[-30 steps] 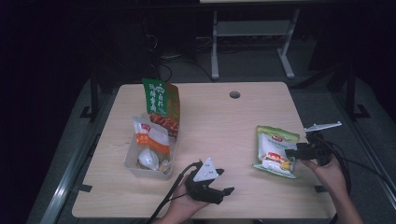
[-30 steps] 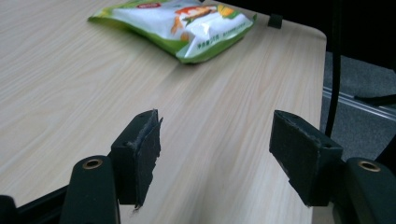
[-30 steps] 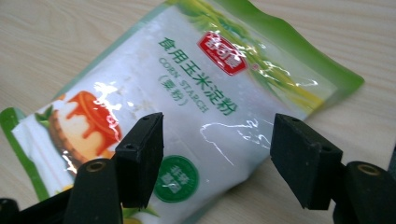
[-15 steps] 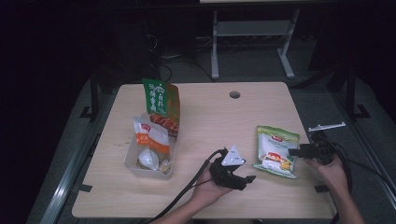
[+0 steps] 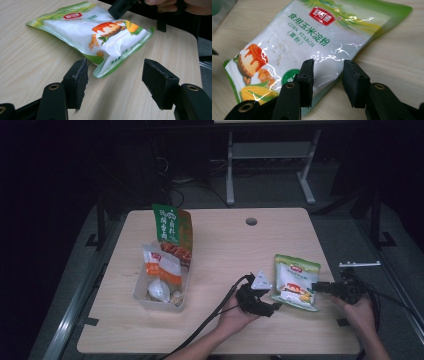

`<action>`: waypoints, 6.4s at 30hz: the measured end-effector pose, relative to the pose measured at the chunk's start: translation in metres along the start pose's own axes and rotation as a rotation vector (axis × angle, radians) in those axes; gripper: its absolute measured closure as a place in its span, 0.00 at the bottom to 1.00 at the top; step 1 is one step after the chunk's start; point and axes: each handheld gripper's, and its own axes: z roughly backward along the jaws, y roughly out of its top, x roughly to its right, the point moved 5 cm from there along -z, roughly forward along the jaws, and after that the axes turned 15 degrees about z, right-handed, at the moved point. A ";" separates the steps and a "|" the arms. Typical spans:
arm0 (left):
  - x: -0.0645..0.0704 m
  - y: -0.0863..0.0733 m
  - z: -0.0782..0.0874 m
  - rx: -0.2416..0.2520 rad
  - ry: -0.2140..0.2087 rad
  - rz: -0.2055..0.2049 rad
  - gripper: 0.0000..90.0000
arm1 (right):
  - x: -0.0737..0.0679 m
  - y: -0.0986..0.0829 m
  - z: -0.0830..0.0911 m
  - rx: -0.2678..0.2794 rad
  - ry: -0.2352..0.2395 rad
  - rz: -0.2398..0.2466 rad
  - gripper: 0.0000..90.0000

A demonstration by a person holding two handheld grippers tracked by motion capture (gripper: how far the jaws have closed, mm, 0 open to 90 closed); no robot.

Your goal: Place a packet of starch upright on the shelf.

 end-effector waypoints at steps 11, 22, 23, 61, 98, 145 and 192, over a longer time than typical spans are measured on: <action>-0.007 -0.011 0.012 -0.014 0.012 0.008 0.44 | -0.035 -0.003 -0.011 -0.023 0.061 0.060 0.68; -0.011 -0.028 0.039 -0.008 0.004 0.016 0.58 | -0.084 -0.005 -0.026 -0.052 0.115 0.097 0.66; -0.012 -0.028 0.040 -0.009 0.000 0.013 0.60 | -0.090 -0.005 -0.028 -0.058 0.120 0.104 0.65; -0.018 -0.039 0.036 -0.093 0.023 -0.001 0.68 | -0.093 0.021 -0.057 -0.076 0.271 0.077 0.84; -0.044 -0.040 0.080 0.064 -0.021 0.213 0.27 | -0.178 0.084 0.000 0.139 0.138 0.519 0.98; -0.027 -0.077 0.131 0.095 0.123 0.030 0.40 | -0.205 0.104 -0.021 -0.009 0.127 0.631 0.97; -0.047 -0.077 0.120 0.062 0.183 0.055 0.61 | -0.225 0.097 -0.057 -0.196 0.259 0.736 0.92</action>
